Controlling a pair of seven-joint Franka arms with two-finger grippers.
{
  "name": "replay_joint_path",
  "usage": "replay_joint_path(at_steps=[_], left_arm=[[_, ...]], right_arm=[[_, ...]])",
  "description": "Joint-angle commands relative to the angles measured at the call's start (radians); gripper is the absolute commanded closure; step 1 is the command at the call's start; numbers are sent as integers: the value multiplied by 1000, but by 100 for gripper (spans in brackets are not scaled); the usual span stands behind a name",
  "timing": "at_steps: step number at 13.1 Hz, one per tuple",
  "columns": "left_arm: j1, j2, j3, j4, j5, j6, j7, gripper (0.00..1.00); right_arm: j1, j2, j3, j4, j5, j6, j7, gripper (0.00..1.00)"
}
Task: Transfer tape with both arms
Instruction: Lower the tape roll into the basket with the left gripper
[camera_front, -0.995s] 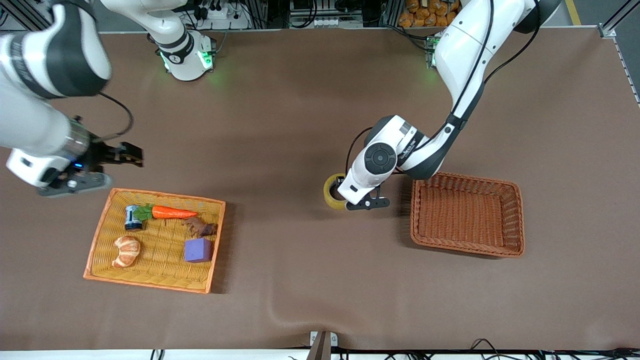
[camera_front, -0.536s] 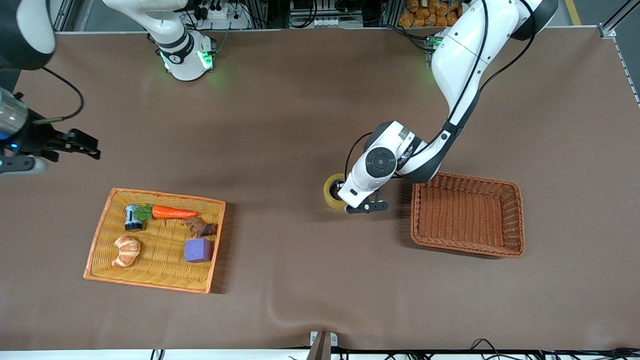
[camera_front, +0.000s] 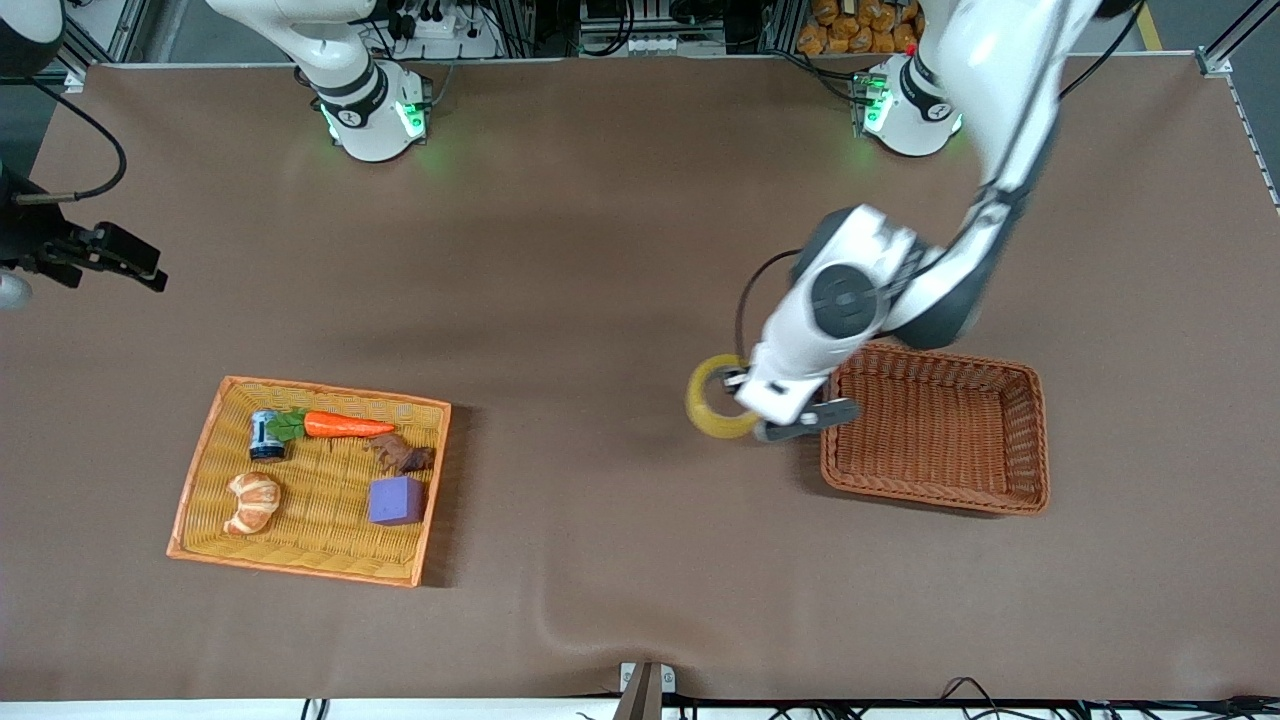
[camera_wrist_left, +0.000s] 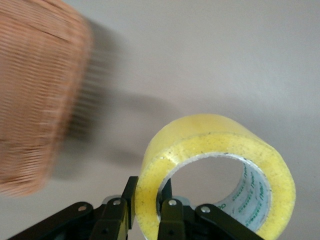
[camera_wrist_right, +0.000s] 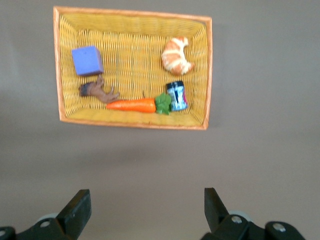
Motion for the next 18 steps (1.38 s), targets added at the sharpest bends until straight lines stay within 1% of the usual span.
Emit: replay_joint_path(at_steps=[1, 3, 5, 7, 9, 11, 12, 13, 14, 15, 17, 18], left_arm=[[117, -144, -10, -105, 16, -45, -13, 100], [200, -175, -8, -172, 16, -33, 47, 100], [282, -189, -8, -243, 17, 16, 58, 100], [307, -160, -7, -301, 26, 79, 58, 100], [329, -142, -7, -374, 26, 186, 58, 100], [339, -93, -2, -393, 26, 242, 58, 100], [352, -77, -3, -392, 28, 248, 58, 97], [353, -68, -2, -390, 29, 250, 59, 72], [352, -60, -2, -390, 29, 250, 64, 31], [352, -63, -2, -390, 29, 250, 64, 0], [352, -108, -3, -384, 29, 218, 64, 0], [352, -140, -8, -373, 29, 178, 61, 0]], right_arm=[[-11, -12, 19, 22, 2, -43, 30, 0], [-14, -15, 17, 24, 2, -60, 18, 0], [-17, -6, 16, 56, -1, -69, 16, 0], [-15, -7, 17, 61, 1, -107, 16, 0], [-14, -5, 17, 61, 2, -120, 13, 0], [-21, -5, 13, 59, 5, -120, -36, 0], [-21, -7, 11, 59, 4, -123, -42, 0], [-27, -6, 13, 59, 1, -121, -42, 0], [-31, -5, 13, 59, 1, -121, -42, 0], [-32, -4, 13, 58, 1, -123, -44, 0], [-26, -4, 13, 55, 1, -133, -42, 0], [-24, -2, 14, 54, 1, -135, -42, 0]])
